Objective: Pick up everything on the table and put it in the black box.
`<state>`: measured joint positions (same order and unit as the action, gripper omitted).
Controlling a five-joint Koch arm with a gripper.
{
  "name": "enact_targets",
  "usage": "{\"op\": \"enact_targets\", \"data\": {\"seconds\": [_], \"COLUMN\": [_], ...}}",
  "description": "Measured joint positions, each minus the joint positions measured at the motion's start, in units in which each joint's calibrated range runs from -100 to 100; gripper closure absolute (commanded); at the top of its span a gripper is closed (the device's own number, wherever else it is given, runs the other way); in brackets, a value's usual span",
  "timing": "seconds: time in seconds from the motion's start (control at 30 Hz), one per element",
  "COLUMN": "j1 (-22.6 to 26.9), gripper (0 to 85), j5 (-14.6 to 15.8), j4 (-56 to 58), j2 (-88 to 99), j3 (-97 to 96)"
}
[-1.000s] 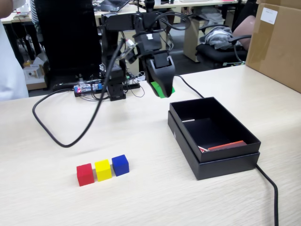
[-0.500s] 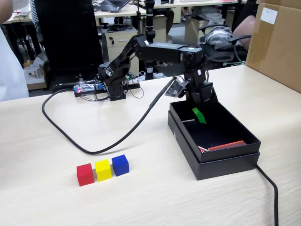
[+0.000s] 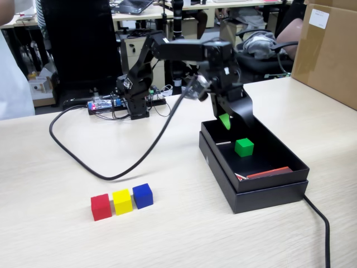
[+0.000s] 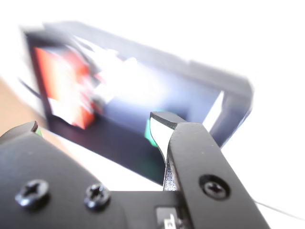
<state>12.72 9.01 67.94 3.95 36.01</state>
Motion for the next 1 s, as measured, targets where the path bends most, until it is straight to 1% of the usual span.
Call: {"op": "enact_targets", "data": {"seconds": [0.07, 0.2, 0.27, 0.33, 0.37, 0.47, 0.5, 0.67, 1.0], "j1": [-4.7, -13.7, -17.5, -20.2, -22.3, -23.6, -24.5, -25.3, -25.5], "gripper": [39.1, 38.8, 38.8, 38.8, 38.8, 39.1, 39.1, 39.2, 39.2], "j5": [-3.0, -10.1, -13.2, -15.2, -16.8, -18.0, -18.7, -19.6, -20.5], "j4": [0.1, 0.1, 0.1, 0.1, 0.1, 0.1, 0.1, 0.1, 0.1], "j2": [6.6, 7.4, 5.8, 2.1, -2.7, -8.0, -13.5, -26.7, -40.9], "j3": [-2.1, -2.2, -1.9, -0.8, 0.6, 4.7, 9.4, 18.8, 22.7]}}
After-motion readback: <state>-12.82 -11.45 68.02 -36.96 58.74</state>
